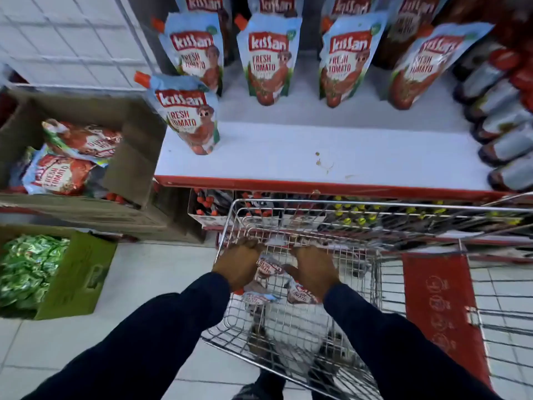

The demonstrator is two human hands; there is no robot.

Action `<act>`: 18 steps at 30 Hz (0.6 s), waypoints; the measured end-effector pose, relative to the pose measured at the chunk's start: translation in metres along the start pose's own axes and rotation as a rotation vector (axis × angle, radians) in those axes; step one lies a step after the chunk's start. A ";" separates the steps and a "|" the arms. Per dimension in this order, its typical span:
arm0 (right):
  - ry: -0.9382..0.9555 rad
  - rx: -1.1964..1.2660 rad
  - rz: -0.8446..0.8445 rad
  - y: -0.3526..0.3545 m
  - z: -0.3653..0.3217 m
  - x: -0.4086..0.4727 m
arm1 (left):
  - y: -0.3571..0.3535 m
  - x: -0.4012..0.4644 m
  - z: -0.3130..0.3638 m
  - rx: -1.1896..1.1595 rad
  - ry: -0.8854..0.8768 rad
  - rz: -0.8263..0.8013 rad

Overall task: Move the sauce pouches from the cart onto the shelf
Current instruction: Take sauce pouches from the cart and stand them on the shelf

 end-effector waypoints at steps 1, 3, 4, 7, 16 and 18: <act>-0.002 -0.021 -0.017 -0.009 0.002 0.004 | -0.007 0.005 -0.001 -0.001 0.004 -0.035; -0.023 -0.041 -0.041 -0.021 0.002 0.010 | -0.018 0.012 -0.003 -0.002 0.013 -0.039; -0.048 -0.043 -0.072 -0.023 0.000 0.011 | -0.018 0.015 -0.003 0.007 0.015 -0.040; -0.089 -0.051 -0.084 -0.034 -0.002 0.016 | -0.020 0.022 -0.002 0.004 0.023 -0.033; -0.045 -0.033 0.048 -0.001 -0.006 0.010 | 0.017 0.015 -0.002 -0.071 0.066 0.067; -0.032 0.035 0.107 0.031 -0.009 0.005 | 0.041 0.009 -0.004 -0.120 0.091 0.124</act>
Point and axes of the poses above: each hand's wrist, its own x-axis towards the middle knuckle, its own y-axis out of the back of the hand, z = x × y, the point moved 8 cm from there along x, towards the middle knuckle, and after that the axes turned 14 degrees about z, right-handed, at the moved point
